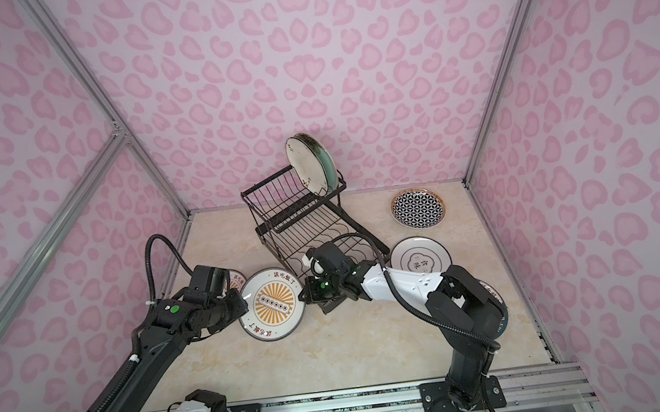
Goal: Load plates into a dish rack
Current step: Pick up the plate from the bottom-left of the table, then place the plate on the dish rack.
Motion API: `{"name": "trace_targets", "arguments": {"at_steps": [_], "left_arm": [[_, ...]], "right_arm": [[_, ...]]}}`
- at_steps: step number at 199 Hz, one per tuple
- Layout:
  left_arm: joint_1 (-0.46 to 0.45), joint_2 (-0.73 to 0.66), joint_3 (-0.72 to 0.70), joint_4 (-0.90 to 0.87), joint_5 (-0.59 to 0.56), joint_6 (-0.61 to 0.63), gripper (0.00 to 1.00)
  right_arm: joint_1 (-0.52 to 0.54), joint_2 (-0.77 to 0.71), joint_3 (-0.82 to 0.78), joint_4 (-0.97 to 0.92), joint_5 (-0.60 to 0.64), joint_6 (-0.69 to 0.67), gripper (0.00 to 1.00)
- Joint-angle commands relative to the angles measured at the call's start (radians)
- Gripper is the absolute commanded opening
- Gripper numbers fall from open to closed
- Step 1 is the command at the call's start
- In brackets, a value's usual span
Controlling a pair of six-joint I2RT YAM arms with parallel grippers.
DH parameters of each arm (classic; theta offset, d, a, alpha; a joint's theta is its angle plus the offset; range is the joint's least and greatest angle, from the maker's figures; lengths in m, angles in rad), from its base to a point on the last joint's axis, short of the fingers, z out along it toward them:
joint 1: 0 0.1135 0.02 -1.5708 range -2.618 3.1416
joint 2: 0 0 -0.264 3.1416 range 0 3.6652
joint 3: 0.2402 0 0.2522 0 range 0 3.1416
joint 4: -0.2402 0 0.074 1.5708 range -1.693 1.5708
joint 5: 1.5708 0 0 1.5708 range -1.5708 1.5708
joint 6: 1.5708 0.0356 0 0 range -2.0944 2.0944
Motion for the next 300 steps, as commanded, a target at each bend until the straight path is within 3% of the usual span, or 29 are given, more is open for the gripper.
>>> {"name": "trace_targets", "arguments": {"at_steps": [1, 35, 102, 141, 234, 287, 300], "left_arm": [[0.004, 0.015, 0.032, 0.060, 0.073, 0.084, 0.46], [0.008, 0.029, 0.061, 0.101, 0.129, 0.133, 0.46], [0.037, 0.041, -0.067, 0.334, 0.326, 0.149, 0.47], [0.042, 0.048, -0.114, 0.458, 0.427, 0.143, 0.47], [0.046, 0.064, -0.147, 0.573, 0.546, 0.115, 0.45], [0.046, 0.035, -0.150, 0.583, 0.576, 0.103, 0.37], [0.047, 0.026, -0.151, 0.590, 0.584, 0.094, 0.27]], "right_arm": [[-0.030, -0.020, -0.016, -0.013, -0.024, -0.044, 0.00], [-0.097, -0.063, -0.034, -0.072, -0.066, -0.099, 0.00], [-0.199, -0.142, -0.048, -0.128, -0.144, -0.147, 0.00], [-0.211, -0.150, -0.069, -0.072, -0.189, -0.110, 0.00], [-0.216, -0.152, -0.091, 0.070, -0.247, -0.007, 0.00], [-0.216, -0.150, -0.120, 0.146, -0.261, 0.047, 0.00], [-0.215, -0.148, -0.124, 0.160, -0.264, 0.057, 0.00]]}}
